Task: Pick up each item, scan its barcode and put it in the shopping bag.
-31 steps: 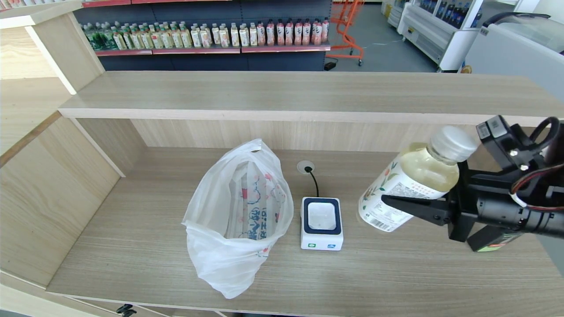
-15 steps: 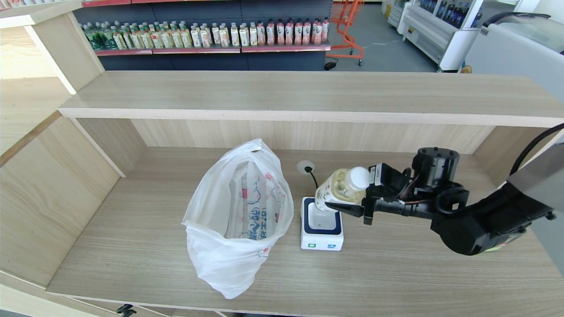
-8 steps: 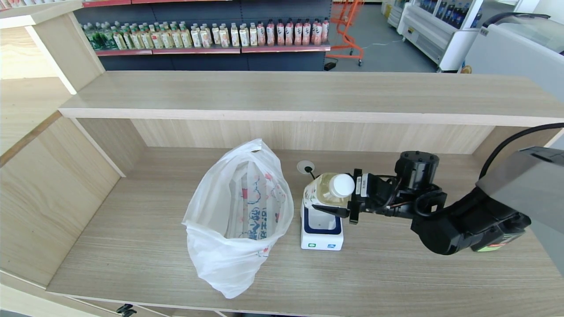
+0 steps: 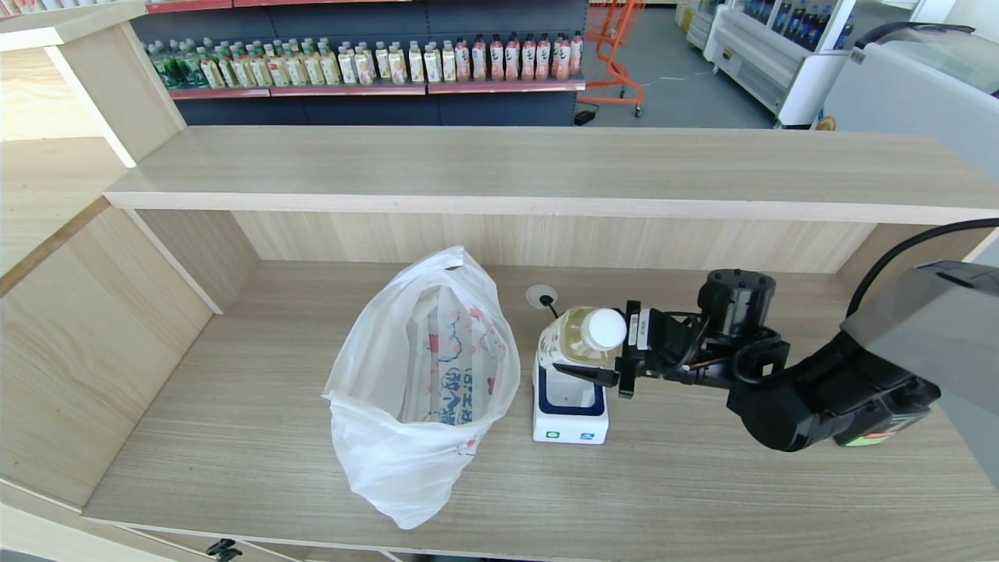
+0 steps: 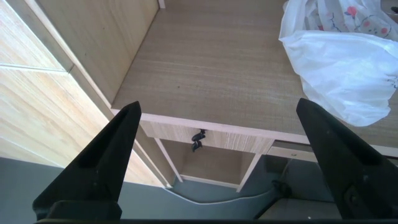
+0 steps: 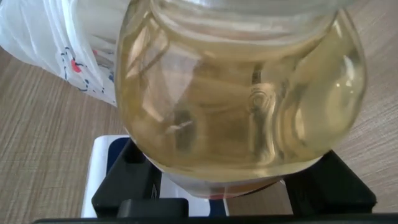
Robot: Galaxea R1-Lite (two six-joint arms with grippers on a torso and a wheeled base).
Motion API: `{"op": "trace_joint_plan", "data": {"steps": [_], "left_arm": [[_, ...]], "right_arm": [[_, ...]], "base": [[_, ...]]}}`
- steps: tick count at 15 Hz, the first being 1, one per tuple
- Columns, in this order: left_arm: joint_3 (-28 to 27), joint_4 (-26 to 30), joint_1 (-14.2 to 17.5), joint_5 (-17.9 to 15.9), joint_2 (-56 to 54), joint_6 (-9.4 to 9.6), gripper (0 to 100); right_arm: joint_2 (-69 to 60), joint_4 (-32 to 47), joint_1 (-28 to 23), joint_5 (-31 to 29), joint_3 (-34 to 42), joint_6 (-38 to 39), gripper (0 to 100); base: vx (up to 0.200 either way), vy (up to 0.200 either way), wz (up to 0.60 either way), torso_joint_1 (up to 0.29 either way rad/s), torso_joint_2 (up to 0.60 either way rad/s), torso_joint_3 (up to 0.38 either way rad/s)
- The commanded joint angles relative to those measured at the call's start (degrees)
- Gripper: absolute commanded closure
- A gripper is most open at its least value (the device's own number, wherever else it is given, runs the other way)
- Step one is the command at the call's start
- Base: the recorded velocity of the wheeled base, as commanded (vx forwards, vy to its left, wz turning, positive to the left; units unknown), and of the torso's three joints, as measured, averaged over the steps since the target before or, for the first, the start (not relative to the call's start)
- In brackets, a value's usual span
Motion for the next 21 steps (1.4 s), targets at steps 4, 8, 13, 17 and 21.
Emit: {"op": "trace_joint_plan", "data": {"steps": [4, 8, 13, 17, 21], "left_arm": [[0.00, 0.01, 0.01, 0.03, -0.02, 0.01, 0], [0.00, 0.01, 0.01, 0.03, 0.06, 0.01, 0], [0.00, 0.01, 0.01, 0.03, 0.06, 0.01, 0], [0.00, 0.01, 0.01, 0.03, -0.02, 0.01, 0], [0.00, 0.01, 0.01, 0.03, 0.06, 0.01, 0]], "right_arm": [[-2.03, 0.08, -1.20, 0.14, 0.58, -0.10, 100], [-2.47, 0.17, -1.73, 0.05, 1.55, -0.53, 100], [-3.35, -0.09, -1.73, -0.22, 3.49, -1.85, 100], [-13.19, -2.03, -2.87, -0.57, 4.54, 15.73, 100], [-32.00, 5.80, -0.67, -4.96, 10.87, 43.59, 100]], "base": [[0.000, 0.000, 0.00, 0.000, 0.00, 0.000], [0.000, 0.000, 0.00, 0.000, 0.00, 0.000], [0.000, 0.000, 0.00, 0.000, 0.00, 0.000], [0.000, 0.000, 0.00, 0.000, 0.00, 0.000], [0.000, 0.000, 0.00, 0.000, 0.00, 0.000]]}}
